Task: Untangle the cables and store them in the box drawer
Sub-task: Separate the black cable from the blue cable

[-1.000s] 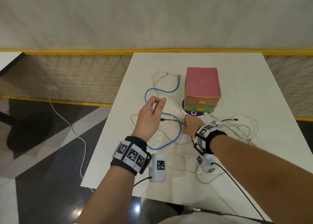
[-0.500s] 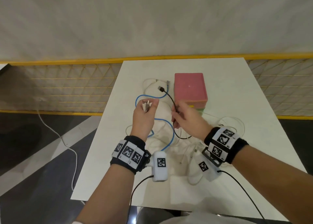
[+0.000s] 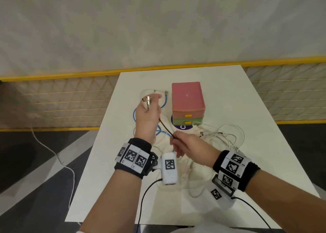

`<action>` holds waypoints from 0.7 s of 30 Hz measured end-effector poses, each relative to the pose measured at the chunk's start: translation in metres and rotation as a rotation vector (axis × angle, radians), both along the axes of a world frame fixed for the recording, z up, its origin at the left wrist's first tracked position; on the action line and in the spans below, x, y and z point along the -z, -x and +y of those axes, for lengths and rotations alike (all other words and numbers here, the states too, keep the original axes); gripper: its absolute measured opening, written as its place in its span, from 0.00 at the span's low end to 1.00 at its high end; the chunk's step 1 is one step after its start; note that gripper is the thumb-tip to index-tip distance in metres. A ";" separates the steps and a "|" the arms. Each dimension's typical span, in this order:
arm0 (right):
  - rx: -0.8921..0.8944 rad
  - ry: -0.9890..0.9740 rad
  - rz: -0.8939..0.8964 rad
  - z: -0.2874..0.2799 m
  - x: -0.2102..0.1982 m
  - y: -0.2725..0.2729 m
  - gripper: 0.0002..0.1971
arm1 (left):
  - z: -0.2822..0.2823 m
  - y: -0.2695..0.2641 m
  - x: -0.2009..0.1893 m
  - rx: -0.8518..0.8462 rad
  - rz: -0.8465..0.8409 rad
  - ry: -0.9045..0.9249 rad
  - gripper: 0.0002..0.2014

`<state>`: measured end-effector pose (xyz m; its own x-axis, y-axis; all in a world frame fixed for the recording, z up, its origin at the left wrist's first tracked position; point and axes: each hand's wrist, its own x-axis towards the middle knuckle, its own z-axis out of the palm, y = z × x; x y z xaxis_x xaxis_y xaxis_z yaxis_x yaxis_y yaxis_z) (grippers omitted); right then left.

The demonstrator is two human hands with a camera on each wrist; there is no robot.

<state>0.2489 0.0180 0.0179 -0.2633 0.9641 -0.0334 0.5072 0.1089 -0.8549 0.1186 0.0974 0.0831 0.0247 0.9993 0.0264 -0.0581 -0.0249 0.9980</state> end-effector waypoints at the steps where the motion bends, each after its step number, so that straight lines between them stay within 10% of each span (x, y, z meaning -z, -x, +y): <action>1: -0.007 0.030 -0.006 -0.002 0.004 -0.002 0.11 | 0.001 0.002 -0.006 -0.031 0.004 -0.030 0.12; 8: 0.102 0.086 -0.143 0.002 0.020 -0.037 0.15 | 0.009 0.035 -0.044 0.085 -0.280 -0.076 0.14; 11: 0.157 -0.018 -0.140 0.010 -0.001 -0.039 0.14 | -0.007 0.021 -0.037 0.281 0.174 -0.149 0.00; 15: 0.188 -0.220 -0.151 0.013 -0.032 -0.044 0.10 | -0.023 0.000 -0.001 0.565 0.739 -0.116 0.10; 21: 0.164 -0.095 -0.123 0.002 -0.027 -0.062 0.13 | -0.002 0.016 -0.026 -0.027 0.433 -0.191 0.12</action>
<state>0.3111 0.0204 0.0448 -0.1026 0.9940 0.0372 0.6245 0.0935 -0.7754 0.1025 0.0950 0.1090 0.0481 0.9780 0.2028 0.3655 -0.2062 0.9077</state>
